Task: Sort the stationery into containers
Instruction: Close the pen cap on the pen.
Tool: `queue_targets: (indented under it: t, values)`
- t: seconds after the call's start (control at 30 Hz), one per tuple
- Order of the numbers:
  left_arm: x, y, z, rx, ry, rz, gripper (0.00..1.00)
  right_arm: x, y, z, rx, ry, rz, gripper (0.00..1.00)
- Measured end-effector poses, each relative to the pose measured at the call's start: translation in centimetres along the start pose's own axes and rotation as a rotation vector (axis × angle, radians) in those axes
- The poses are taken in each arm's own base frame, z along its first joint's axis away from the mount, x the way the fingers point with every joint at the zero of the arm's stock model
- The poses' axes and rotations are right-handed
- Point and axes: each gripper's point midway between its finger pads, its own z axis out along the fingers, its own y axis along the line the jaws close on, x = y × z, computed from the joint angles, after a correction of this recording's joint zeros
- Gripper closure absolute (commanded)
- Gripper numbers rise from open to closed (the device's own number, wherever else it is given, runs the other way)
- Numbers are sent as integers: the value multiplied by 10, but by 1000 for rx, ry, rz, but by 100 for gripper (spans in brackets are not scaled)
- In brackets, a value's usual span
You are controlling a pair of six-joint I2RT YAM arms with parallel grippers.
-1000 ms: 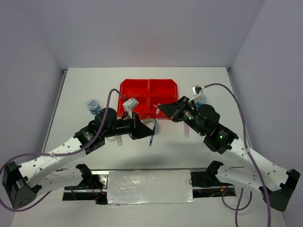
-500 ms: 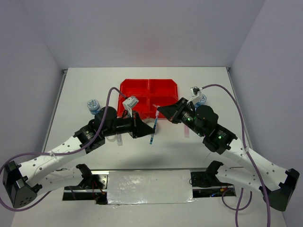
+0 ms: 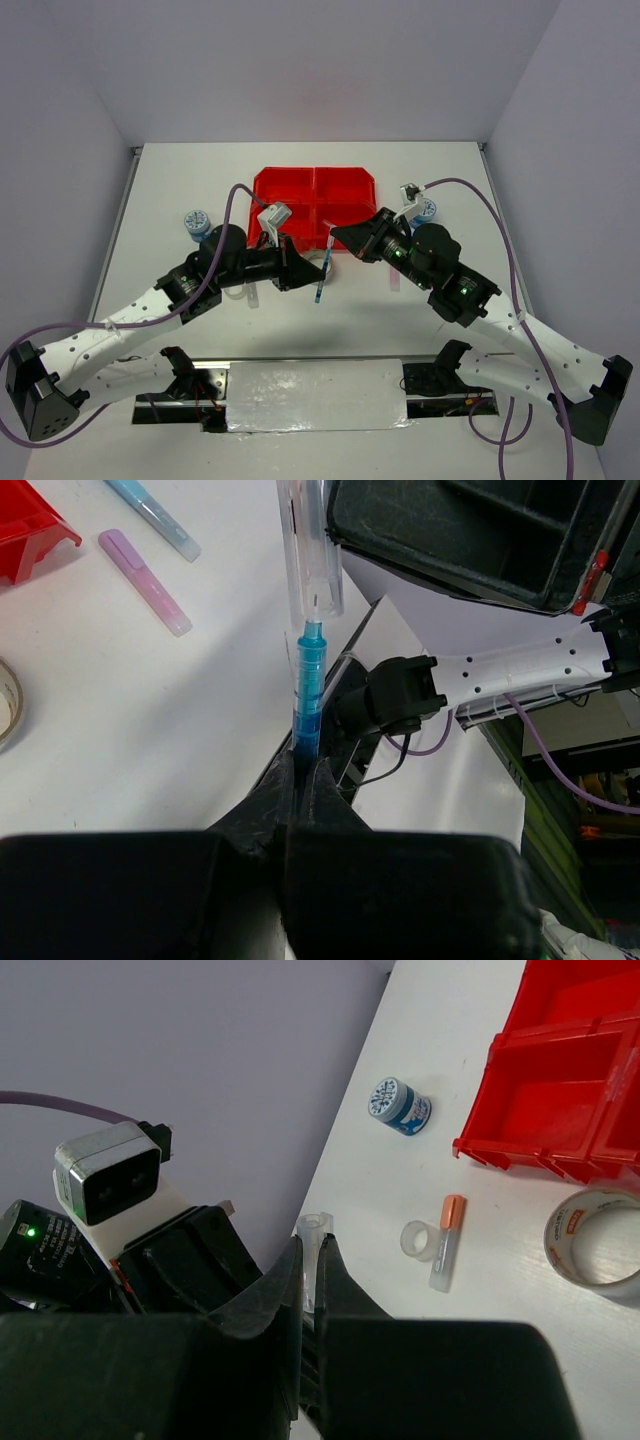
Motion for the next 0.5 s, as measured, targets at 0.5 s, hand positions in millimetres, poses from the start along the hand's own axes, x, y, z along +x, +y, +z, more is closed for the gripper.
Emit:
queue_targets:
  t: [0.5]
  values:
    - [1,6,-2,-15,14,-14,100,7,-1,5,8,8,-23,100]
